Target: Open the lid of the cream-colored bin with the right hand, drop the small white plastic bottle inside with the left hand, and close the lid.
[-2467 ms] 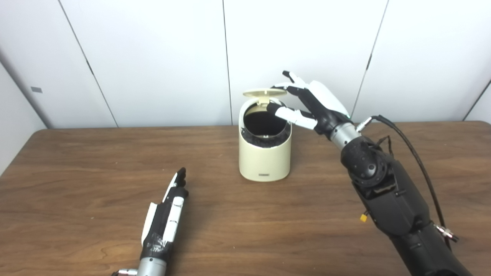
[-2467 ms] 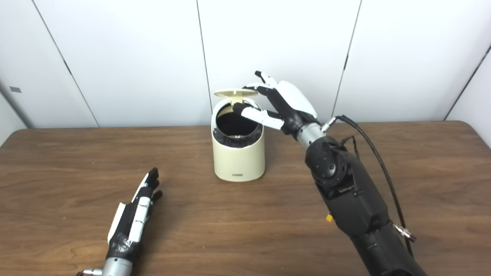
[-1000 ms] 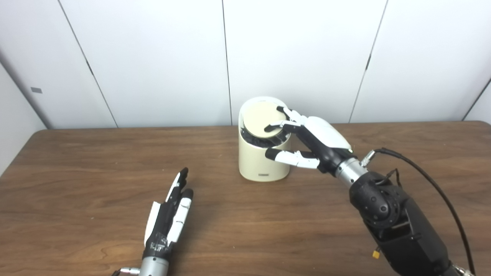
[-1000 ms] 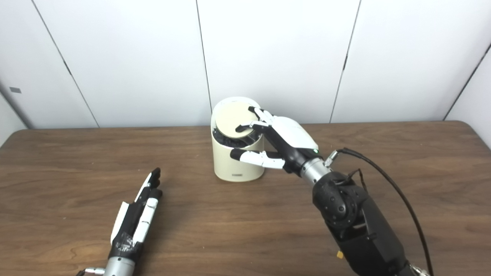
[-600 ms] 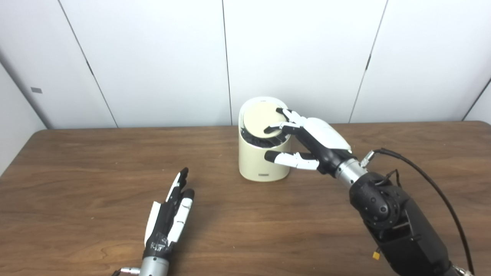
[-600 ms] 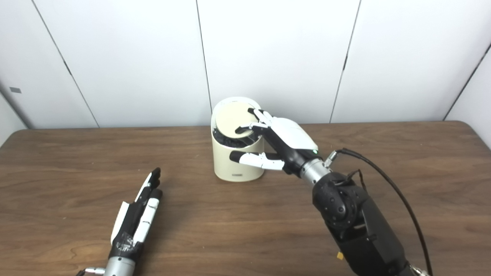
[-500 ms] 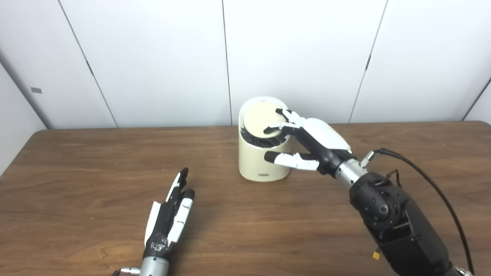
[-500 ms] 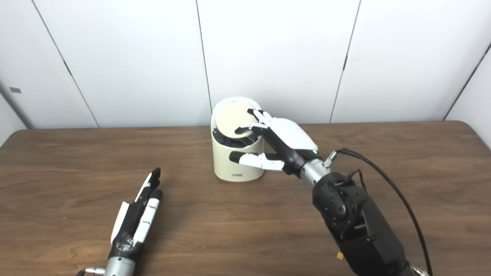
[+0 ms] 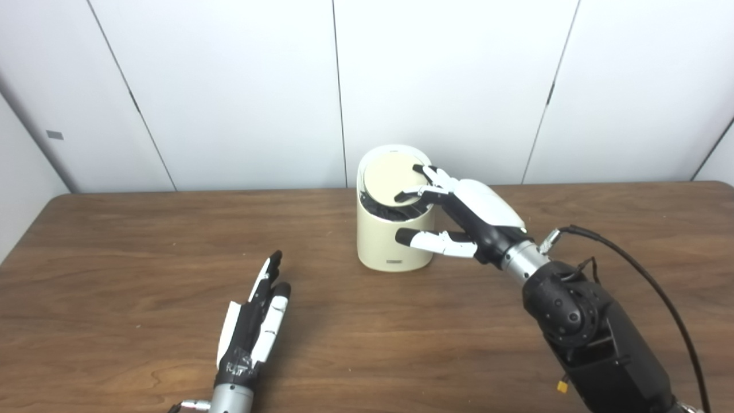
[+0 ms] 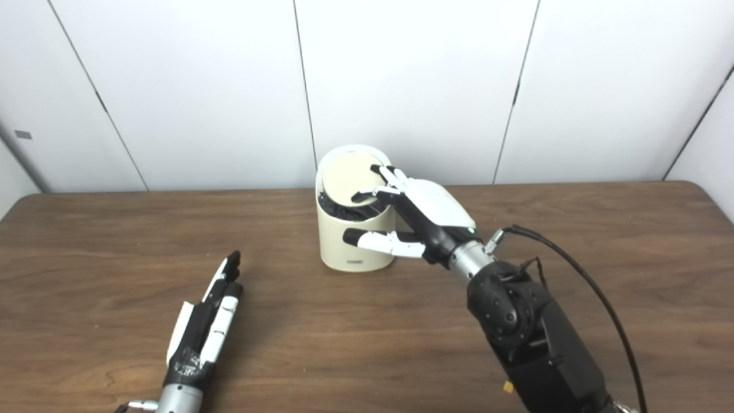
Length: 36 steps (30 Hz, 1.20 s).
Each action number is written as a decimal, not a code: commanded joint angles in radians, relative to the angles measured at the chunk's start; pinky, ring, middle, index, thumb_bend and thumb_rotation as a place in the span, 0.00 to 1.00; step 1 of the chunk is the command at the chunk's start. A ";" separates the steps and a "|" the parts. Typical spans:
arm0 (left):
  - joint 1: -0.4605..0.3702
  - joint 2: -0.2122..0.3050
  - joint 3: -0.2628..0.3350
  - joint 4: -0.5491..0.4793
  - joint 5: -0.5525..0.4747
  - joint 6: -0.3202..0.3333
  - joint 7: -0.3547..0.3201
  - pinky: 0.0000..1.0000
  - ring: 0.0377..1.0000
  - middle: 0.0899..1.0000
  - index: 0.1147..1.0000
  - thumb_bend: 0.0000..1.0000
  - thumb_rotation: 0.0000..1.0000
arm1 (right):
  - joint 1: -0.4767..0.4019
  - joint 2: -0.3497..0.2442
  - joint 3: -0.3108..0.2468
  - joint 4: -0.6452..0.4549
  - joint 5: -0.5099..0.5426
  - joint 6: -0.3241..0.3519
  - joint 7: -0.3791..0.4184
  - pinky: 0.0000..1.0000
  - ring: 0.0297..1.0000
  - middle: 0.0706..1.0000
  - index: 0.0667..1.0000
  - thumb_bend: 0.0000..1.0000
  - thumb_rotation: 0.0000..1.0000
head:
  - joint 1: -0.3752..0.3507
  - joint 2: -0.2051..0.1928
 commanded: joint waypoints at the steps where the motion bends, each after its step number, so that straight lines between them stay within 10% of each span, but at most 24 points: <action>1: 0.016 -0.006 -0.014 0.025 0.001 0.001 -0.001 1.00 1.00 1.00 1.00 0.59 0.94 | -0.015 -0.007 0.007 -0.003 -0.015 0.006 0.020 1.00 1.00 1.00 0.74 0.66 1.00 | -0.001 0.000; 16: 0.011 -0.014 -0.012 0.048 -0.023 -0.032 0.004 1.00 1.00 1.00 1.00 0.60 0.94 | -0.023 -0.014 0.018 0.036 -0.049 -0.034 0.007 1.00 1.00 1.00 0.72 0.70 1.00 | -0.001 -0.003; 36: 0.012 -0.005 -0.021 0.040 0.019 0.001 0.010 1.00 1.00 1.00 0.99 0.60 0.96 | -0.033 0.004 -0.088 -0.176 -0.002 0.006 0.013 1.00 1.00 1.00 0.72 0.70 1.00 | -0.003 -0.011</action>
